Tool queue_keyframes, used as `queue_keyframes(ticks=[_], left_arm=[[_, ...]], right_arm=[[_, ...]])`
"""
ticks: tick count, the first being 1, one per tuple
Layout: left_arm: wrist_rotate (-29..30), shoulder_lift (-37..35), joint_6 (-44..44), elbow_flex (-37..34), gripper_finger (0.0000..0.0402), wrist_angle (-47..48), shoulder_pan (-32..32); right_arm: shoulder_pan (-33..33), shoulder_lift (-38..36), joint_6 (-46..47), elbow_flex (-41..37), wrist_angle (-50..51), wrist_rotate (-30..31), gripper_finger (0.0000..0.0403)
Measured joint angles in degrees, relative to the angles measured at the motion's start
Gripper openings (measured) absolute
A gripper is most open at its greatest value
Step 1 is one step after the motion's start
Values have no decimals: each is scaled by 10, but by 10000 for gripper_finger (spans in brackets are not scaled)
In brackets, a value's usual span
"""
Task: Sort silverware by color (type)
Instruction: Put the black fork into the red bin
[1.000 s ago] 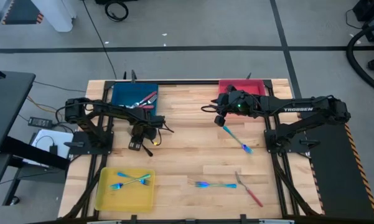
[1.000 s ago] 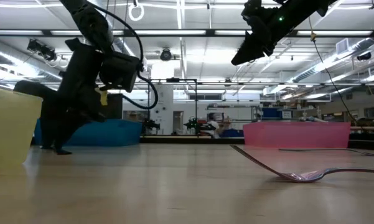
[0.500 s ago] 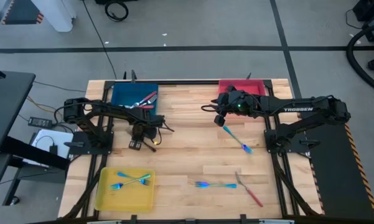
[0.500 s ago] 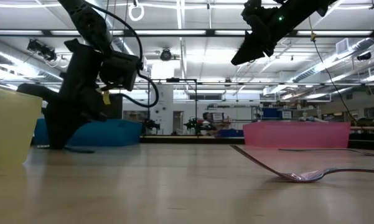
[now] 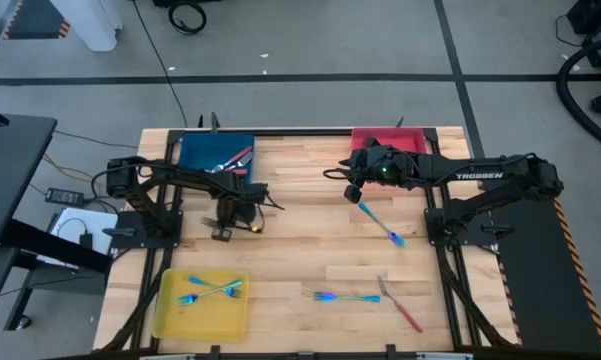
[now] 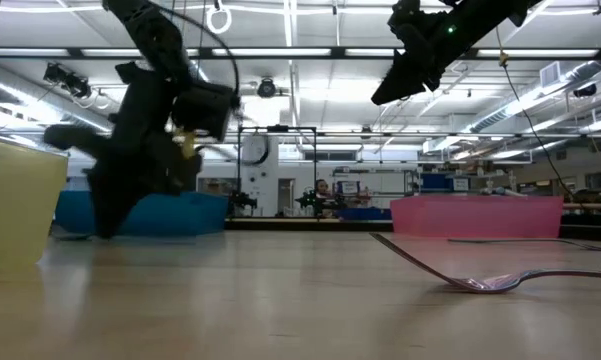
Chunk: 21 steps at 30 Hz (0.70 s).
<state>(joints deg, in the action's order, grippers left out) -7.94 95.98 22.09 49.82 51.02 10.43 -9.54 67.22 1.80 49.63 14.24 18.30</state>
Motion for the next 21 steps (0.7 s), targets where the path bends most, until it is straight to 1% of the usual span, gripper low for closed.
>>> queue_keyframes(ticks=[3,10,15,21], left_arm=[[-10,-2,8,27,2,-1,-2],[-1,-3,41,95,1,6,0],[3,-4,56,150,1,-8,8],[4,-4,62,199,0,-105,13]], right_arm=[[0,0,0,0,0,0,99],[0,-4,0,0,0,0,99],[0,-20,1,0,2,0,99],[0,-72,4,0,30,-13,99]])
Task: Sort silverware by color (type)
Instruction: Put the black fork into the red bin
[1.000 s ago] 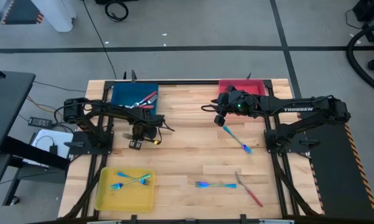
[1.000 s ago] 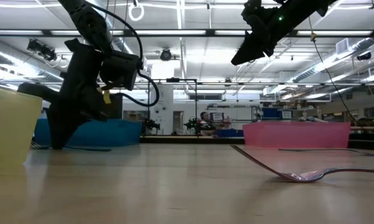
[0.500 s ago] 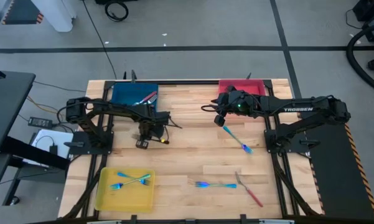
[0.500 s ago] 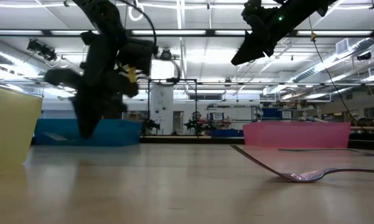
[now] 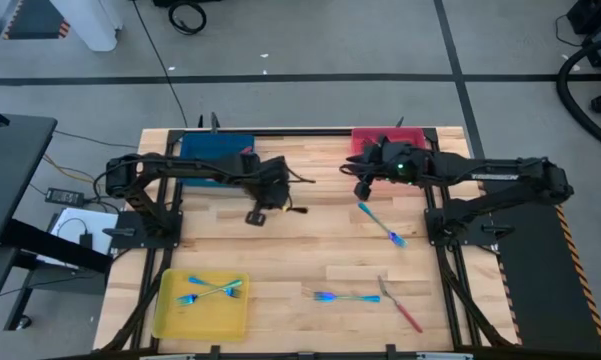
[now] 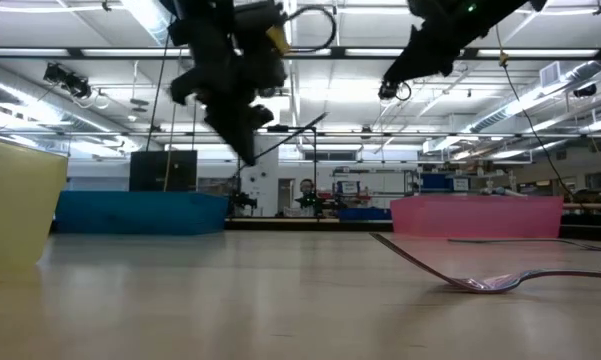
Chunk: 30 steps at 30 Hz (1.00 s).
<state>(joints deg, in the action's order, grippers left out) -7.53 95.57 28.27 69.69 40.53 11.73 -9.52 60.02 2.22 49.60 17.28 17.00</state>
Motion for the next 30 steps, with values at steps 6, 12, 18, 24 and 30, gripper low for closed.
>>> queue_keyframes(ticks=[6,12,18,24,30], left_arm=[[57,0,-17,13,0,-151,0],[97,0,-66,13,0,-288,4],[127,0,-128,13,0,-366,5],[128,0,-153,13,0,-409,5],[130,0,-168,12,0,-456,-1]], right_arm=[[6,-59,82,0,40,-19,99],[32,-75,110,0,57,-98,99],[73,-58,82,0,58,-95,99],[98,-7,35,0,3,7,99],[107,51,16,0,-79,93,99]])
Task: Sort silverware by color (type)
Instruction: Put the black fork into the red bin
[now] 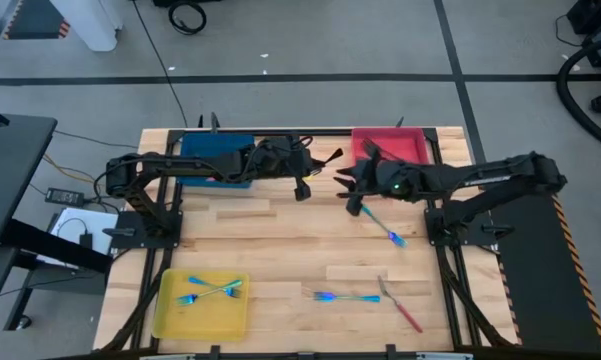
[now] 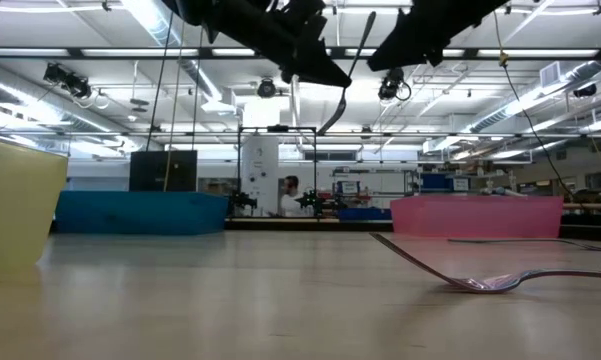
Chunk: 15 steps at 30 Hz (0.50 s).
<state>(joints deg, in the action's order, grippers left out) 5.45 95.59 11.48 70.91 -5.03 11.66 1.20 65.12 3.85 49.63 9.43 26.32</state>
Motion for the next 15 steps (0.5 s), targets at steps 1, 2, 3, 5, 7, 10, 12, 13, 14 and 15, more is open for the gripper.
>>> queue_keyframes(ticks=[1,2,3,5,7,10,12,13,14,15], left_arm=[[0,0,1,0,0,-2,0],[0,0,5,0,0,-3,0],[0,0,7,0,0,-3,0],[0,0,7,0,0,-3,0],[0,0,7,0,0,-3,0],[0,0,7,-1,0,-4,0],[0,0,7,-1,0,-6,0],[0,0,8,-1,0,-6,0],[0,0,8,-1,0,-7,0],[0,0,8,-1,0,-10,0]], right_arm=[[1,8,-1,0,-8,10,99],[2,16,-2,0,-17,16,99],[3,25,-4,0,-29,22,99],[4,39,-6,0,-60,40,99],[5,50,-9,0,-91,68,99],[5,58,-10,0,-111,106,99],[4,58,-11,0,-117,118,99],[4,59,-11,0,-125,118,99],[4,59,-11,0,-130,118,99],[3,59,-15,0,-138,118,99]])
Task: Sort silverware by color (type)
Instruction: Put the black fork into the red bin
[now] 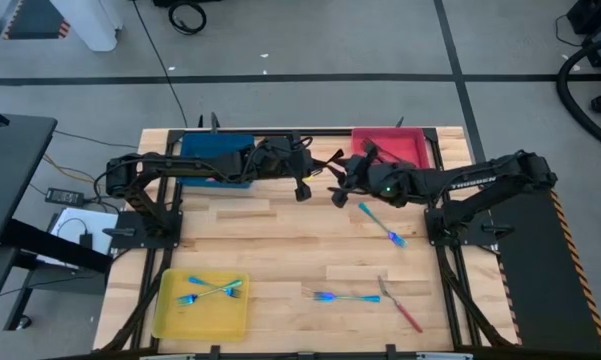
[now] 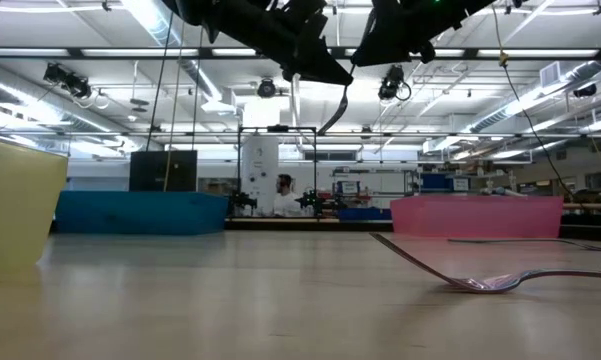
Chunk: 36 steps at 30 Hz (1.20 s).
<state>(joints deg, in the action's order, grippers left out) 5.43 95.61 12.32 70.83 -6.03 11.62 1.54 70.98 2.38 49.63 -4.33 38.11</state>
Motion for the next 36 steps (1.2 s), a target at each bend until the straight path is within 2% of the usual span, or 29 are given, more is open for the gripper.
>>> queue_keyframes(ticks=[8,11,15,22,26,30,33,36], left_arm=[[1,0,0,0,0,-3,0],[2,0,0,0,0,-3,1],[2,0,2,0,0,-3,2],[1,0,24,0,1,-2,2],[-1,0,37,0,23,0,2],[-2,0,62,0,58,21,2],[-2,0,66,0,86,38,2],[-2,0,63,0,108,64,2]], right_arm=[[-16,0,-8,0,-23,6,91],[-20,0,-11,0,-23,4,67],[-25,0,-17,0,-26,-23,16],[-25,0,-36,0,-26,-27,9],[-25,-9,-50,0,-7,-30,7],[-26,-37,-53,0,36,0,7],[-27,-57,-52,0,83,31,7],[-40,-76,-45,0,145,35,7]])
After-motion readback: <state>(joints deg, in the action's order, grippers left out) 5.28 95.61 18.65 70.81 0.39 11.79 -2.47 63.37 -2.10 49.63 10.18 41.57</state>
